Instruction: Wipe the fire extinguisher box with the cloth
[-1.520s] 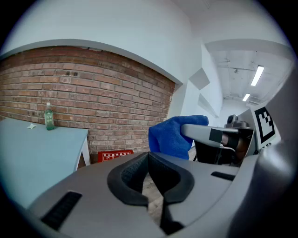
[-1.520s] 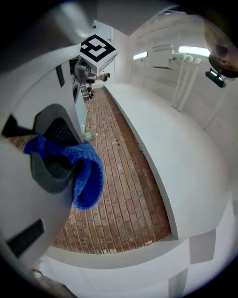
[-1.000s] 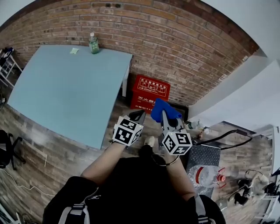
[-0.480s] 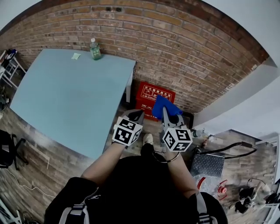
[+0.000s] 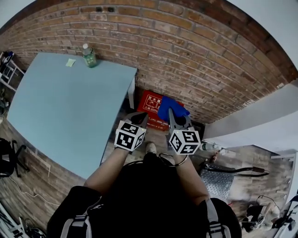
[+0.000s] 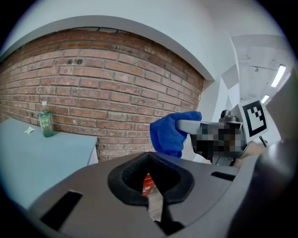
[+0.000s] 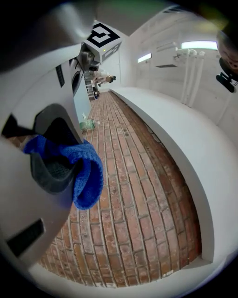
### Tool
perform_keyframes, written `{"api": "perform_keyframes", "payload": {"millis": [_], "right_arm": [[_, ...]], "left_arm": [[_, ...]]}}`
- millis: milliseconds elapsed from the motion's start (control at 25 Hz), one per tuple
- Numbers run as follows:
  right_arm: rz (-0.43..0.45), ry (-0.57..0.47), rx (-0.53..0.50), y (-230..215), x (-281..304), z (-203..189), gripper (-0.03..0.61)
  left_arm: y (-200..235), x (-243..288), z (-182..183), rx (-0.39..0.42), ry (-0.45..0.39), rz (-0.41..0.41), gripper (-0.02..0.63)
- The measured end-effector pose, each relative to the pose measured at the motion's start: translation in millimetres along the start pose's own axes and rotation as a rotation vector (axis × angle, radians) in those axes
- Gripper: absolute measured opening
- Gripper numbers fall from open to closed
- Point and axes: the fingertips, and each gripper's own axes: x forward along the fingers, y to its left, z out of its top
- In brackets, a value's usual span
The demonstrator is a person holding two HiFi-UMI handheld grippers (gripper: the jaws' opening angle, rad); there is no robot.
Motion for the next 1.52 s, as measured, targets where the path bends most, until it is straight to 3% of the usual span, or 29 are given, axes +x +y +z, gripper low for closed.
{"api": "perform_keyframes", "payload": {"millis": [480,800,1200,1520], "right_arm": [[0.137,0.136,0.0,-72,99,-31,0.042],[0.186,0.241,0.003,-91,138,-72,0.043],[0.161,0.323,-0.003,-82,185,-118,0.041],[0.188,0.482,-0.077,-61,230,-195,0.043]], "left_arm": [[47,84,24,-0.089,0.075,0.13,-0.006],[61,99,10,-0.141,0.12,0.201,-0.006],[98,111,-2,-0.128,0.184,0.16,-0.006],[126,97,-8,-0.132,0.208,0.131,-0.006]]}}
